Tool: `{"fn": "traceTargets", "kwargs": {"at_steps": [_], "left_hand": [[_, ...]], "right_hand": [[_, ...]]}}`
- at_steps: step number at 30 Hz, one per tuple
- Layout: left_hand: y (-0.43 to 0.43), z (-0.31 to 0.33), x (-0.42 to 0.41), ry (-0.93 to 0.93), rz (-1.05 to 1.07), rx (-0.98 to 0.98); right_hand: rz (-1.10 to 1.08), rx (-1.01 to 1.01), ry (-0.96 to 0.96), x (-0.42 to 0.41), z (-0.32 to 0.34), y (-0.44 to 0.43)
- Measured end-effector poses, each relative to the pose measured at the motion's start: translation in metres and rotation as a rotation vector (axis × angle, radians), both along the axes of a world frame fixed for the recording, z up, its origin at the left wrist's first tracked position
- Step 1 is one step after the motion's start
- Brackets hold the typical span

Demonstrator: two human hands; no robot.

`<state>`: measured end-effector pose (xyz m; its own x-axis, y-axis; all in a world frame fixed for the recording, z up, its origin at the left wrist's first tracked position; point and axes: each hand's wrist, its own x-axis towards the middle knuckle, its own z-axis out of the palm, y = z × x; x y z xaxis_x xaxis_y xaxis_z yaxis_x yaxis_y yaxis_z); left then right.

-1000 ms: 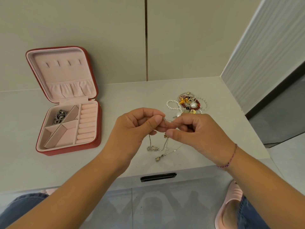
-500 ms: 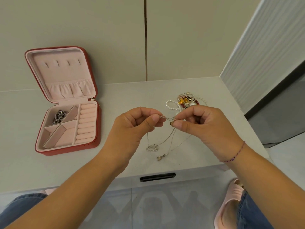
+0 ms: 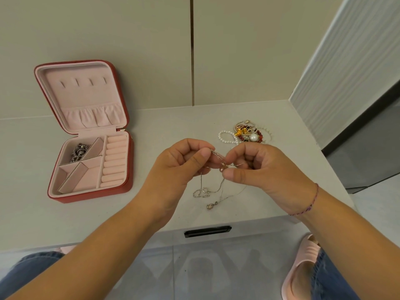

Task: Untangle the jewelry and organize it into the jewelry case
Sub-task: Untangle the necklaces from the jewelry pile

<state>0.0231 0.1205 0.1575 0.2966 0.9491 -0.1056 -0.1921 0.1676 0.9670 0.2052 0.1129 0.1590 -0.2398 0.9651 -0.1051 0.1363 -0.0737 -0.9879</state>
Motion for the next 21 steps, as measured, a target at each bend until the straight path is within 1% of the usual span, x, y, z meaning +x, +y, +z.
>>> {"fn": "traceTargets", "kwargs": {"at_steps": [5, 12, 21], "left_hand": [[-0.0003, 0.0015, -0.0010, 0.026, 0.011, -0.006], [-0.0025, 0.0029, -0.0011, 0.110, 0.035, 0.000], [-0.0025, 0.0034, 0.0014, 0.117, 0.045, -0.006]], "right_hand": [[-0.029, 0.011, 0.002, -0.0020, 0.0016, -0.0007], [-0.042, 0.061, -0.080, -0.0050, 0.0027, -0.0021], [-0.094, 0.101, -0.107, -0.0089, 0.0042, -0.0053]]}}
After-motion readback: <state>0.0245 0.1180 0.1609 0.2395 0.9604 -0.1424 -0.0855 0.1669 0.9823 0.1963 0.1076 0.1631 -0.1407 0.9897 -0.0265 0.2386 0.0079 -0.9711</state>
